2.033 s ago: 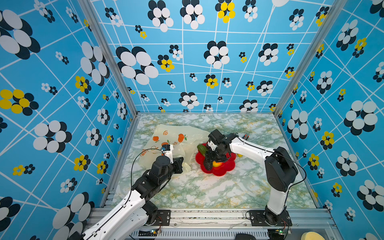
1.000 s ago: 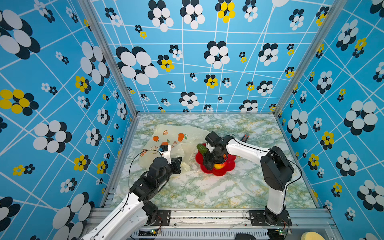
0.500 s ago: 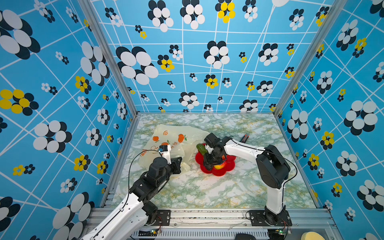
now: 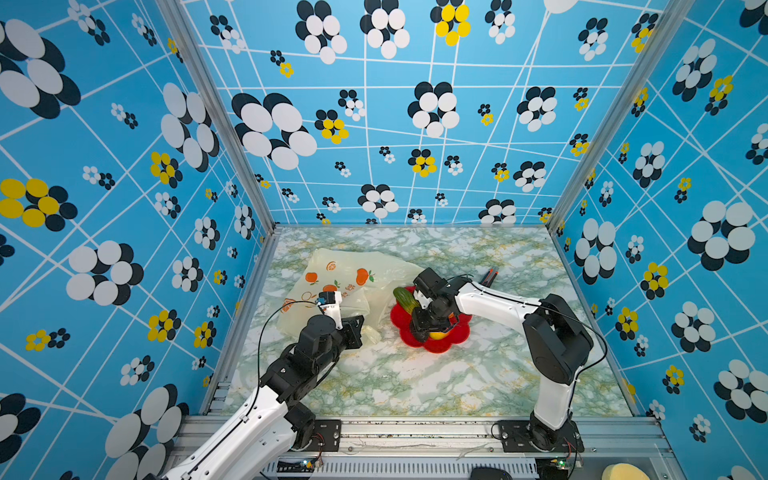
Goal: Place the fruits into the plastic bag
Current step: 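Carry the avocado with the right gripper into the bag mouth held by the left gripper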
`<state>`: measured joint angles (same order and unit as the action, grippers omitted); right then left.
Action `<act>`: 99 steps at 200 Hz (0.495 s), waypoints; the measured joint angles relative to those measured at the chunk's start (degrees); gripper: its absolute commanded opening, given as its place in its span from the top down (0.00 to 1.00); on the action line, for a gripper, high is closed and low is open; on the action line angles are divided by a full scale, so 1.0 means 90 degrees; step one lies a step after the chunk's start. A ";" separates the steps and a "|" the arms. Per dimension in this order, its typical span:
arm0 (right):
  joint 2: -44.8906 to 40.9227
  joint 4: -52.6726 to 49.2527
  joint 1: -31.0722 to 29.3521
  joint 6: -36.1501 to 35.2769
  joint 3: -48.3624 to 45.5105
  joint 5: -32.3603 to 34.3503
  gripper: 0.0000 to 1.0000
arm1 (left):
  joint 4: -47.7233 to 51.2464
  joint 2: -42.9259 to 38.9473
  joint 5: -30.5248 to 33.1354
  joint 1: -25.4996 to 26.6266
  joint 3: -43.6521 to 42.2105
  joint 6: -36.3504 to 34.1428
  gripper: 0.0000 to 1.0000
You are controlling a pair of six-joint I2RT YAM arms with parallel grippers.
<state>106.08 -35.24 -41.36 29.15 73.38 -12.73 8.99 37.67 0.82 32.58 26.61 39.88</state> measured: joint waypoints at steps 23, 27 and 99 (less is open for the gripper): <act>-0.0291 0.0238 0.0124 0.0022 -0.0206 -0.0204 0.63 | -0.0012 0.0022 0.0000 0.0000 0.0000 0.0002 1.00; -0.0330 0.0287 0.0148 0.0024 -0.0236 -0.0255 0.63 | -0.0024 0.0022 0.0000 0.0000 0.0000 0.0002 1.00; -0.0906 0.1280 0.0325 0.0362 -0.0464 -0.1180 0.63 | -0.0495 -0.0260 0.0015 0.0002 -0.0274 -0.0158 1.00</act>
<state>97.93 -23.73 -38.44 32.40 69.21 -23.35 4.54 35.33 0.95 32.60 24.14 38.46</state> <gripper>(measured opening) 0.500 0.045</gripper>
